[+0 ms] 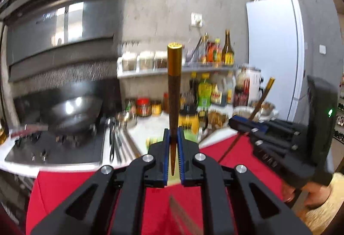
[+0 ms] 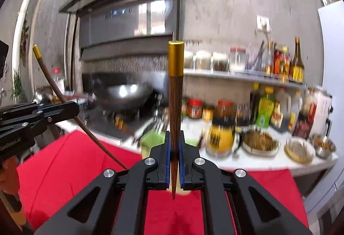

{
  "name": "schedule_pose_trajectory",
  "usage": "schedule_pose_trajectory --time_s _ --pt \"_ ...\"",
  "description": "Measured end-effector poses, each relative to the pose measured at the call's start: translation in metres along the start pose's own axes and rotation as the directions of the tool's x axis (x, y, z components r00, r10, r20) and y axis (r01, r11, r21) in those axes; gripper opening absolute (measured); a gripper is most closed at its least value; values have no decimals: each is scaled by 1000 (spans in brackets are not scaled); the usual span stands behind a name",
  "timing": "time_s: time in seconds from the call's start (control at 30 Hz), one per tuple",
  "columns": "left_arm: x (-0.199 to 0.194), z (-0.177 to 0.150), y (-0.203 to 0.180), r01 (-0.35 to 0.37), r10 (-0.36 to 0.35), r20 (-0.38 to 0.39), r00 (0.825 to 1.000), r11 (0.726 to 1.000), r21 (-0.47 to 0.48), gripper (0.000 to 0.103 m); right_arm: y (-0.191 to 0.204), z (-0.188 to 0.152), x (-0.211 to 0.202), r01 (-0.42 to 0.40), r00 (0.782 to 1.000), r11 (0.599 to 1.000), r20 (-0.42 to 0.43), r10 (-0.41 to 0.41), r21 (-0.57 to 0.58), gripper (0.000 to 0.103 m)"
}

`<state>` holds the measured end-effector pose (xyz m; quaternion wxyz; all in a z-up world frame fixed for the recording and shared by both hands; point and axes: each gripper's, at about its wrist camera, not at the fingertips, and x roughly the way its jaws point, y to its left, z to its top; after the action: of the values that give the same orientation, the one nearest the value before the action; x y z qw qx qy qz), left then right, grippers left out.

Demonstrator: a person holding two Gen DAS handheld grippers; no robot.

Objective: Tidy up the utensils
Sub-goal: 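Lower both held chopsticks into the green holder and open both tools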

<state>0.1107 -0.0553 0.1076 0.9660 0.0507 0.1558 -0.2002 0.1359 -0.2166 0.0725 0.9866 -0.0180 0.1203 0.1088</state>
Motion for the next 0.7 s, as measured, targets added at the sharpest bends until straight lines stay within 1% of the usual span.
schedule_pose_trajectory --time_s 0.1,0.2,0.33,0.47,0.57,0.63,0.67,0.7 --pt "15 23 0 -11 11 31 999 1000 8 7 -6 21 17 19 998 1000 52 -20 6 7" --pt "40 34 4 -7 7 20 1000 1000 0 7 -14 30 38 19 998 1000 57 -21 23 7" --pt "85 27 11 -9 8 -55 998 1000 -11 7 -19 23 71 16 1000 999 13 -17 30 7" --pt "122 11 20 2 -6 -138 990 999 -33 7 -19 7 96 14 999 1000 -42 -13 21 7" --pt "138 0 24 17 -25 -176 984 999 -43 7 -19 -4 107 16 997 1000 -69 -15 15 7" --pt "142 -4 25 15 -22 -186 982 999 -42 7 -17 -5 105 26 998 1000 -60 -26 2 9" --pt "143 -4 26 7 -15 -183 983 999 -43 7 -18 -5 105 25 998 1000 -63 -25 4 12" --pt "143 -3 27 5 -14 -179 984 999 -46 7 -18 -4 103 26 998 1000 -61 -25 8 24"
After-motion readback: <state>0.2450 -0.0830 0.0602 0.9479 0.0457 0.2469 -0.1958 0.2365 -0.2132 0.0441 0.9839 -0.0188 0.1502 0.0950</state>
